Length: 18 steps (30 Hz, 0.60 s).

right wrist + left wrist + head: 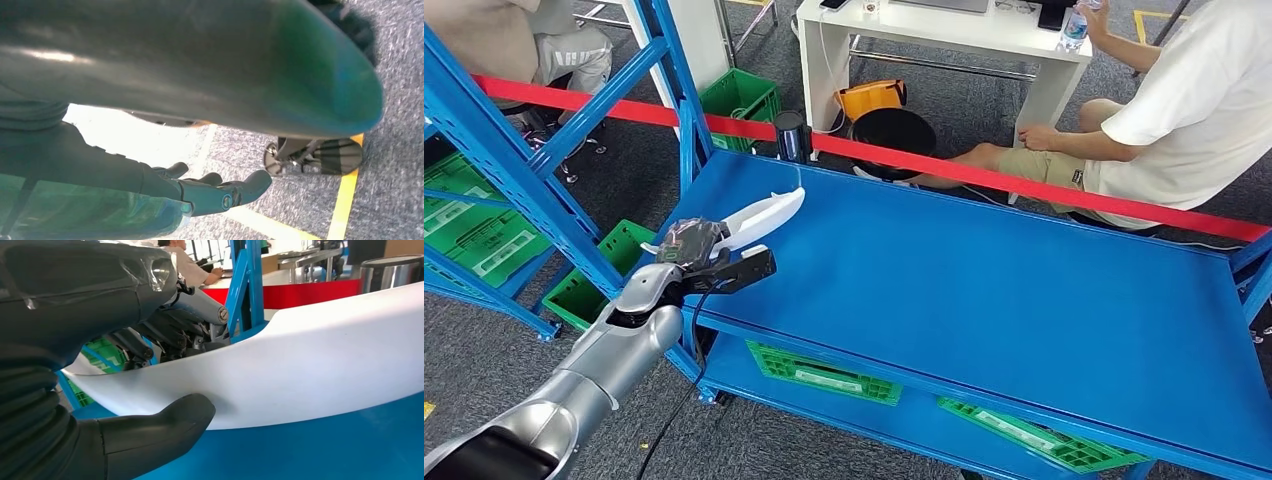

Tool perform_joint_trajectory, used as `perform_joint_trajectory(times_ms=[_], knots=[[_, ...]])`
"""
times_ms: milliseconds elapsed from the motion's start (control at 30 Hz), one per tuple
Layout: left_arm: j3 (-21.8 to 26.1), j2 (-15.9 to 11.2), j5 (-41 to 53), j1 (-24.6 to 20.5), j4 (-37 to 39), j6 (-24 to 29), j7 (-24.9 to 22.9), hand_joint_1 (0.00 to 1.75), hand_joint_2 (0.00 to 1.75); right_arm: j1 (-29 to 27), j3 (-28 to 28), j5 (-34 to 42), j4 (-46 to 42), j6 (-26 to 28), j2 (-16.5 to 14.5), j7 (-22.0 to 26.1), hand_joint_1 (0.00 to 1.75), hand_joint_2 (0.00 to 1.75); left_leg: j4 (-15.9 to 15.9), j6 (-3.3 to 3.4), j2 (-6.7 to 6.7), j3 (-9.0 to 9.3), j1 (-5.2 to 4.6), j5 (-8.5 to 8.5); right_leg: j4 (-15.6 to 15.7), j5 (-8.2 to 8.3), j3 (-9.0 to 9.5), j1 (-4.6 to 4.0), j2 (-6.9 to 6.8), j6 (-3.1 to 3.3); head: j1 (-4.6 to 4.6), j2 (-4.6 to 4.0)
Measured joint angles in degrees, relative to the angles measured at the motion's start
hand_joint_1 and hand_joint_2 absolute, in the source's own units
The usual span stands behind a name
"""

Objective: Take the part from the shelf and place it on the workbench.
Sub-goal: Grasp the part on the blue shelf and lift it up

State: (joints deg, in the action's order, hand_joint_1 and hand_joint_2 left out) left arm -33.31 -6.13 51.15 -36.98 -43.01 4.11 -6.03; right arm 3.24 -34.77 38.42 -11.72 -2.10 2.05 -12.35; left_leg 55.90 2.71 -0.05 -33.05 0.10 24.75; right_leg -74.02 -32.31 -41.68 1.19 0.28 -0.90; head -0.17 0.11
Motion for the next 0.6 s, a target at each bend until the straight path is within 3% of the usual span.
perform_joint_trajectory(times_ms=[33, 100, 167, 267, 333, 367, 467, 500, 533, 600], knots=[[0.0, 0.0, 0.0, 0.1, 0.0, 0.0, 0.0, 1.75, 1.75, 0.0, 0.0, 0.0, 0.0, 0.0, 0.0, 0.0, 0.00, 0.00, 0.1, -0.05, -0.03, -0.01, 0.03, 0.03, 1.1, 0.72, 0.66, 0.11, -0.02, -0.53, 0.00, 0.00], [0.0, 0.0, 0.0, 0.1, 0.0, 0.0, 0.0, 1.75, 1.75, 0.0, 0.0, 0.0, 0.0, 0.0, 0.2, 0.0, 0.00, 0.00, 0.6, -0.42, -0.09, -0.07, 0.07, 0.27, 8.8, 3.47, 4.59, 0.48, -0.17, -1.55, 0.01, 0.00], [0.1, 0.0, 0.0, 0.1, -0.1, 0.0, -0.1, 1.75, 1.75, 0.1, 0.0, 0.0, 0.0, 0.0, 0.2, 0.0, 0.00, 0.00, 1.4, -1.06, -0.17, -0.41, -0.19, 0.67, 14.6, 5.13, 7.64, 0.58, -0.19, -1.46, -0.05, 0.00], [0.3, -0.1, 0.0, 0.0, -0.3, 0.0, -0.2, 1.75, 1.75, 0.0, 0.0, 0.0, 0.0, 0.0, 0.1, 0.0, 0.00, 0.00, 1.7, -1.71, -0.26, -0.76, -0.22, 0.79, 15.3, 5.44, 8.07, 0.47, -0.08, -0.36, -0.16, 0.00], [0.5, -0.2, 0.0, 0.0, -0.3, 0.0, -0.2, 1.75, 1.75, 0.0, 0.0, 0.0, 0.0, 0.0, 0.1, 0.0, 0.00, 0.00, 3.3, -2.27, -0.25, -1.53, 0.05, 2.02, 15.4, 5.61, 8.14, 0.71, -0.07, 0.18, -0.19, 0.00], [0.5, -0.2, 0.0, 0.0, -0.3, 0.0, -0.2, 1.75, 1.75, 0.0, 0.0, 0.0, 0.0, 0.0, 0.1, 0.0, 0.00, 0.00, 5.7, -2.60, -0.23, -2.60, 0.17, 3.47, 15.5, 5.65, 8.18, 0.85, -0.07, 0.42, -0.20, 0.00], [0.6, -0.2, 0.0, 0.3, -0.3, 0.0, -0.2, 1.74, 1.75, 0.0, 0.0, 0.0, 0.0, 0.0, 0.1, 0.0, 0.00, 0.00, 16.6, -3.29, -0.21, -7.62, 0.46, 8.26, 15.5, 5.62, 8.12, 0.70, -0.07, 0.68, -0.21, 0.00], [0.6, -0.3, 0.0, 0.4, -0.3, 0.0, -0.2, 1.74, 1.75, -0.1, 0.0, 0.0, 0.0, 0.0, 0.1, 0.0, 0.00, 0.00, 18.3, -3.32, -0.20, -8.47, 0.51, 8.43, 15.5, 5.61, 8.14, 0.66, -0.07, 0.68, -0.21, 0.00], [0.6, -0.3, 0.0, 0.5, -0.3, 0.0, -0.2, 1.74, 1.75, -0.1, 0.0, 0.0, 0.0, 0.0, 0.1, 0.0, 0.00, 0.00, 17.8, -3.23, -0.20, -8.26, 0.54, 7.52, 15.5, 5.59, 8.20, 0.62, -0.05, 0.67, -0.20, 0.00], [0.6, -0.3, -0.1, 0.3, -0.4, 0.0, -0.2, 1.75, 1.75, 0.0, 0.0, 0.0, 0.0, 0.0, 0.0, 0.0, 0.00, 0.00, 10.8, -2.69, -0.20, -4.94, 0.51, 3.62, 15.5, 5.56, 8.41, 0.57, 0.02, 0.66, -0.20, 0.00]])
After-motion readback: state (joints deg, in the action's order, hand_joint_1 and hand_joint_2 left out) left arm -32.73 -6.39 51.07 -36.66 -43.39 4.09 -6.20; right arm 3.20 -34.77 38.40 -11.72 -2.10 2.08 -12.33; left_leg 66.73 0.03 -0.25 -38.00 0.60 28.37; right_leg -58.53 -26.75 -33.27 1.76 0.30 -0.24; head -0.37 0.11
